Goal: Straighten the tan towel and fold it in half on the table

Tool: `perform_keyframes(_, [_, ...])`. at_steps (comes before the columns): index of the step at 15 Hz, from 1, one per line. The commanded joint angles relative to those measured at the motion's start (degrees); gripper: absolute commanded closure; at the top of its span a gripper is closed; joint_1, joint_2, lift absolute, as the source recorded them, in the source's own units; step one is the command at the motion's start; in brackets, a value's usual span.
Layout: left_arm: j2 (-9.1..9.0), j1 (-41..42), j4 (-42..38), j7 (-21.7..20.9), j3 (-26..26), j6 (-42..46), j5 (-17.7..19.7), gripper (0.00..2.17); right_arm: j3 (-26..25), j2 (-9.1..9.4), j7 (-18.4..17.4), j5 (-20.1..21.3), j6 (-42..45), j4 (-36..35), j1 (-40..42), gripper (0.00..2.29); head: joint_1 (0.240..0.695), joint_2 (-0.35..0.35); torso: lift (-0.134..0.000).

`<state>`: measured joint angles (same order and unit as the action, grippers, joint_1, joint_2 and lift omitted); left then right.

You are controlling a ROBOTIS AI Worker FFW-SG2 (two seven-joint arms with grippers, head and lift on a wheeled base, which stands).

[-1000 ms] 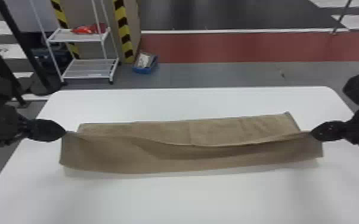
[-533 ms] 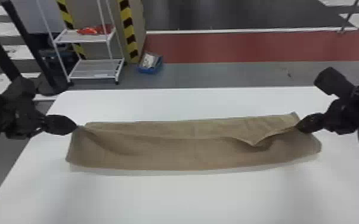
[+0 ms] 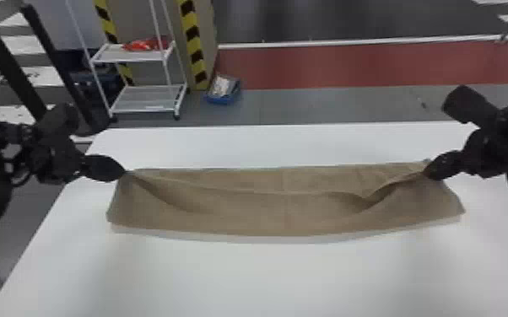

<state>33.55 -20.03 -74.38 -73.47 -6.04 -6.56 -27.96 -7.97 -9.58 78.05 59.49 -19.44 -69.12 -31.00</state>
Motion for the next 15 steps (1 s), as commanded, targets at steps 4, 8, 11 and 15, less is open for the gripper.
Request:
perform_keyframes(4, [0.64,-1.24,1.78,0.08,0.06,0.45,-0.60,1.66,-2.93,-0.96,0.28,-0.52,-0.04,1.62,-0.46,1.22,0.695,0.097,-0.123])
perform_keyframes(8, [0.90,-1.24,2.31,0.26,-0.11,1.68,-0.60,1.66,-4.78,-1.31,0.28,-2.27,-2.32,1.44,-0.20,1.22,0.695,0.090,-0.123])
perform_keyframes(11, [0.55,-1.24,2.31,0.35,0.15,1.68,-0.69,1.66,-5.74,-1.14,0.28,-2.36,-3.03,1.62,-0.99,1.22,0.695,0.083,-0.123])
perform_keyframes(15, [0.11,-1.24,2.48,0.79,0.33,1.50,-1.39,1.66,-5.83,-0.70,0.28,-2.63,-3.20,1.79,-2.13,1.22,0.695,0.078,-0.123])
